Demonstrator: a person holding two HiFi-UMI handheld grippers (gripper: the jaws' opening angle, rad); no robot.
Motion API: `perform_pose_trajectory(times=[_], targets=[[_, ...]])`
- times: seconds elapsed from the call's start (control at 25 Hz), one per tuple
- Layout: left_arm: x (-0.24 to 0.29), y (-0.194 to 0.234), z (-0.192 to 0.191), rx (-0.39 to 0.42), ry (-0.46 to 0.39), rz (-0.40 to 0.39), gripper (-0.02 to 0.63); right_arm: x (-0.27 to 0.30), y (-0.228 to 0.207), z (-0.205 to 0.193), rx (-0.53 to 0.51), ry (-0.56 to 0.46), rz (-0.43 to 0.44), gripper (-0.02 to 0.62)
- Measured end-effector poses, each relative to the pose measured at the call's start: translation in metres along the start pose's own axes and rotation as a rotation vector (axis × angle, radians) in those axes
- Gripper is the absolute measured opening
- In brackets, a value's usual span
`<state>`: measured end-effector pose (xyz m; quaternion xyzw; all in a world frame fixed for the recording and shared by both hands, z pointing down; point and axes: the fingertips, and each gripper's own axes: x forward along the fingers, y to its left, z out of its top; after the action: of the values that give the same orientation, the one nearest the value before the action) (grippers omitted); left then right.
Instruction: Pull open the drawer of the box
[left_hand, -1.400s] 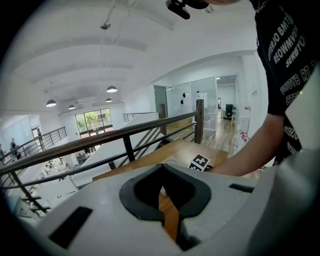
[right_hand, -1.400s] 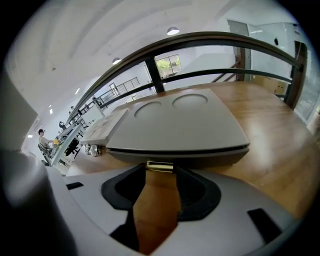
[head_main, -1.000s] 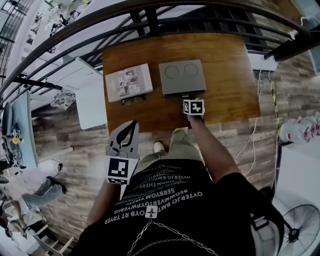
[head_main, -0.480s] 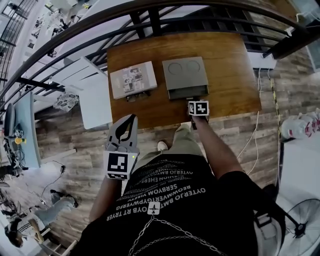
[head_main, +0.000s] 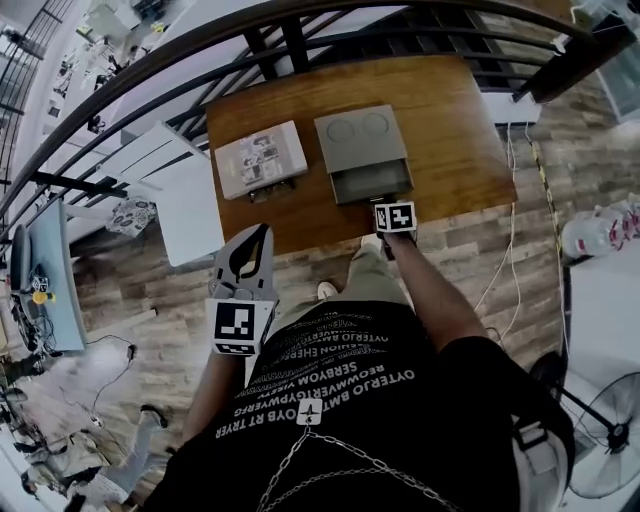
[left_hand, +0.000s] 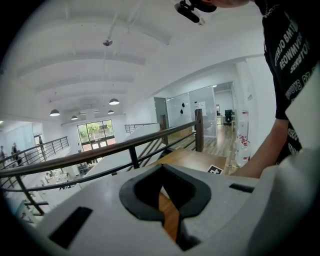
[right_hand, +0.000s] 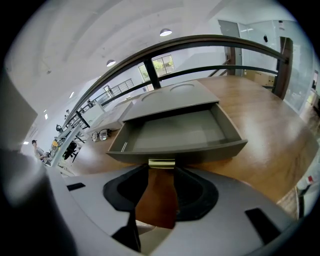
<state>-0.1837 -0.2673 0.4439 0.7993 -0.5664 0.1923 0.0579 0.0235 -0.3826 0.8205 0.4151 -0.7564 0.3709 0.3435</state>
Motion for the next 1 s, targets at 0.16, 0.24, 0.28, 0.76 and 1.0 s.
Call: perform_pose_trajectory(times=[0.16,0.24,0.28,0.76,1.0], targets=[[-0.002,-0.004,0.0,0.004,-0.007,-0.023,0.005,-0.008,0.004,-0.01,0.006,0.005,-0.001,0.158],[-0.002,-0.007,0.002,0.007,-0.013,-0.035,0.005,-0.013,0.006,-0.015,0.004,0.008,-0.001,0.158],[-0.002,-0.008,0.003,0.009,-0.016,-0.042,0.005,-0.015,0.007,-0.017,0.003,0.007,-0.002,0.158],[-0.017,-0.015,-0.004,0.015,-0.024,-0.07,0.005,-0.026,0.014,-0.049,0.019,0.014,-0.017,0.158],[-0.023,-0.017,-0.006,0.013,-0.03,-0.08,0.005,-0.033,0.016,-0.059,0.025,0.018,-0.02,0.158]])
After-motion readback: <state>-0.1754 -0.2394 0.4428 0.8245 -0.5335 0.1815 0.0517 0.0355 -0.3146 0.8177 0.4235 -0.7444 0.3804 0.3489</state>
